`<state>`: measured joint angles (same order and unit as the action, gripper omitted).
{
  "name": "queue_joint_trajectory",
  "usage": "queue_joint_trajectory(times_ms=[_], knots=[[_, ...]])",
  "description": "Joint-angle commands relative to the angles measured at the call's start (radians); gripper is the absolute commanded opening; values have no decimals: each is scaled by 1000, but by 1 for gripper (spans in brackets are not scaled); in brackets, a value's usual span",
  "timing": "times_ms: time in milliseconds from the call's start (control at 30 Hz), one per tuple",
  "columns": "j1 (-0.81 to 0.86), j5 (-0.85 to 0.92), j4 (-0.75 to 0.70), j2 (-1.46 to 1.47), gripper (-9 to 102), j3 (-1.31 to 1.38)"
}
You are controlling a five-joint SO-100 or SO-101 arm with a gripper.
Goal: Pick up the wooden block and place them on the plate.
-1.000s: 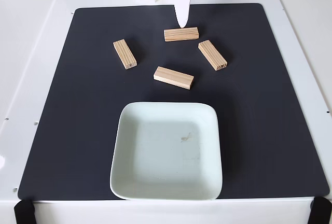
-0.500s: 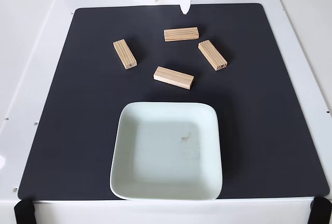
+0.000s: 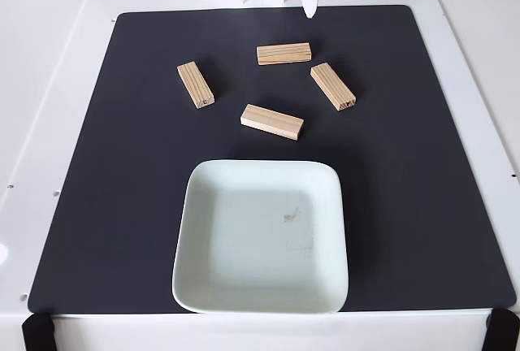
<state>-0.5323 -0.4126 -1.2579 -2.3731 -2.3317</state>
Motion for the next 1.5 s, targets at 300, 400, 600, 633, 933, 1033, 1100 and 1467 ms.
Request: queue_joint_trajectory(times_ms=[300,400,600,633,933,1033,1100,1467], knots=[[-91,-170,9,153,-1,2],[-77,-170,-5,156,-1,5],[-18,-158,-6,126,-1,69],[-11,-158,-3,106,-1,83],[184,247,170,25,-1,103],[247,431,167,60,-1,71],[262,517,164,92,-1,54],[357,871,67,189,-1,61]])
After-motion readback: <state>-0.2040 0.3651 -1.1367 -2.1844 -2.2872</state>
